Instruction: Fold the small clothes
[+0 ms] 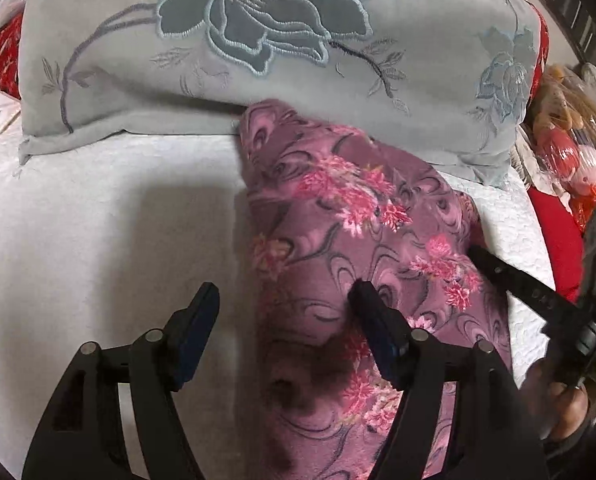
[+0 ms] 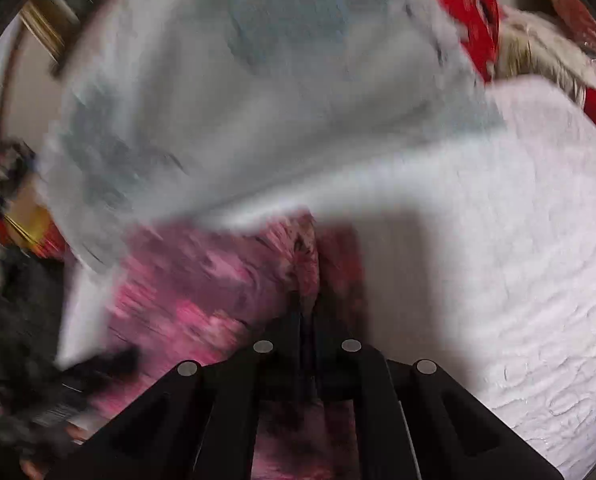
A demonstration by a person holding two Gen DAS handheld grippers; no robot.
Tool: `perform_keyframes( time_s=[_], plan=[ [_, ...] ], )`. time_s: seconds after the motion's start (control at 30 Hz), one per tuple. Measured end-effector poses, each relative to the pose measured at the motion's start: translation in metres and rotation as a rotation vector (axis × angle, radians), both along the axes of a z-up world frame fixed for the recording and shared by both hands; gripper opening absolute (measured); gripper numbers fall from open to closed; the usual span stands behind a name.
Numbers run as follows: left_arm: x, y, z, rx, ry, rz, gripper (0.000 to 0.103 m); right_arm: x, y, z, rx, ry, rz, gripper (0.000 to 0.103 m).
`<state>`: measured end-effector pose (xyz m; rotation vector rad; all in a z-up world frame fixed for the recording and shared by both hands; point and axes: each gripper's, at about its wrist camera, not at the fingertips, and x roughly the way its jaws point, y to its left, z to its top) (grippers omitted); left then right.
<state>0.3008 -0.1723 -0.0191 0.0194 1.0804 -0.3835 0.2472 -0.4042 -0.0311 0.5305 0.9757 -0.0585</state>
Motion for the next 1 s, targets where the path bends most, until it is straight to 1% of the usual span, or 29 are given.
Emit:
perform_keyframes(
  time_s=[0.03, 0.07, 0.1, 0.13, 0.17, 0.23, 0.27, 0.3, 0.33, 0.37, 0.4, 0.43, 0.47, 0.5, 0.53, 0.57, 0.6, 0.63, 0.67, 0.7, 0.73, 0.8, 0.83, 0.87, 0.9, 0.93, 0.97, 1.0],
  plan=[
    [0.000, -0.001, 0.001, 0.007, -0.007, -0.004, 0.071, -0.002, 0.002, 0.005, -0.015, -0.017, -0.003, 0.006],
    [0.000, -0.001, 0.003, 0.013, -0.010, -0.006, 0.071, -0.002, 0.003, 0.010, -0.024, -0.023, -0.011, 0.010],
    [0.000, -0.001, 0.006, 0.016, -0.010, -0.006, 0.070, -0.002, 0.004, 0.017, -0.028, -0.027, -0.027, 0.011],
    [-0.001, 0.000, 0.009, 0.012, -0.008, -0.003, 0.070, -0.003, 0.005, 0.025, -0.026, -0.048, -0.045, 0.011],
    [0.000, 0.001, 0.012, 0.005, -0.008, 0.002, 0.070, -0.008, 0.007, 0.034, -0.016, -0.090, -0.052, 0.012],
    [0.000, -0.001, 0.016, -0.003, -0.016, 0.010, 0.070, -0.014, 0.014, 0.045, -0.011, -0.143, -0.032, 0.012],
    [0.001, -0.004, 0.016, 0.006, -0.021, 0.014, 0.070, -0.014, 0.016, 0.049, -0.013, -0.178, -0.022, 0.012],
    [0.002, -0.006, 0.014, 0.016, -0.022, 0.017, 0.070, -0.017, 0.021, 0.050, -0.018, -0.188, -0.002, 0.012],
    [0.005, -0.009, 0.010, 0.031, -0.015, 0.016, 0.071, -0.016, 0.027, 0.048, -0.035, -0.182, 0.015, 0.012],
    [0.008, -0.012, 0.006, 0.043, -0.006, 0.011, 0.074, -0.015, 0.031, 0.044, -0.050, -0.169, 0.031, 0.012],
    [0.012, -0.012, 0.000, 0.054, 0.009, 0.010, 0.077, -0.011, 0.038, 0.031, -0.080, -0.125, 0.058, 0.012],
    [0.016, -0.010, -0.004, 0.052, 0.033, 0.011, 0.079, -0.008, 0.042, 0.020, -0.106, -0.075, 0.072, 0.009],
    [0.018, -0.006, -0.005, 0.034, 0.052, 0.015, 0.079, -0.004, 0.045, 0.008, -0.137, -0.019, 0.086, 0.009],
    [0.020, -0.001, -0.002, 0.000, 0.069, 0.019, 0.078, -0.006, 0.045, 0.008, -0.145, -0.044, 0.085, 0.011],
    [0.020, 0.006, 0.002, -0.036, 0.073, 0.026, 0.078, -0.007, 0.043, 0.012, -0.135, -0.050, 0.078, 0.011],
    [0.021, 0.013, 0.005, -0.063, 0.066, 0.039, 0.078, -0.009, 0.037, 0.017, -0.099, -0.055, 0.054, 0.013],
    [0.023, 0.020, 0.008, -0.092, 0.063, 0.059, 0.078, -0.014, 0.030, 0.020, -0.051, -0.083, 0.026, 0.015],
    [0.024, 0.025, 0.009, -0.119, 0.072, 0.071, 0.078, -0.018, 0.023, 0.021, -0.015, -0.105, -0.009, 0.019],
    [0.027, 0.029, 0.007, -0.163, 0.098, 0.081, 0.078, -0.019, 0.014, 0.021, 0.013, -0.111, -0.050, 0.029],
    [0.031, 0.031, 0.003, -0.192, 0.130, 0.086, 0.078, -0.017, 0.007, 0.019, 0.038, -0.099, -0.083, 0.033],
    [0.032, 0.031, -0.001, -0.205, 0.156, 0.088, 0.078, -0.014, 0.003, 0.014, 0.047, -0.080, -0.096, 0.035],
    [0.035, 0.025, -0.010, -0.204, 0.193, 0.084, 0.078, -0.008, 0.005, 0.002, 0.036, -0.042, -0.093, 0.034],
    [0.035, 0.021, -0.014, -0.174, 0.186, 0.079, 0.078, -0.004, 0.011, -0.004, 0.030, -0.024, -0.072, 0.020],
    [0.035, 0.017, -0.018, -0.152, 0.175, 0.070, 0.081, -0.004, 0.017, -0.006, 0.017, -0.033, -0.045, 0.005],
    [0.036, 0.015, -0.021, -0.137, 0.165, 0.059, 0.082, -0.003, 0.024, -0.003, -0.038, -0.057, -0.025, 0.005],
    [0.035, 0.014, -0.020, -0.130, 0.161, 0.057, 0.081, -0.003, 0.026, -0.008, -0.070, -0.054, -0.035, 0.005],
    [0.035, 0.015, -0.016, -0.131, 0.170, 0.063, 0.081, -0.001, 0.025, -0.014, -0.089, -0.023, -0.048, 0.005],
    [0.034, 0.017, -0.012, -0.140, 0.177, 0.063, 0.080, -0.001, 0.024, -0.019, -0.079, -0.003, -0.051, 0.006]
  ],
)
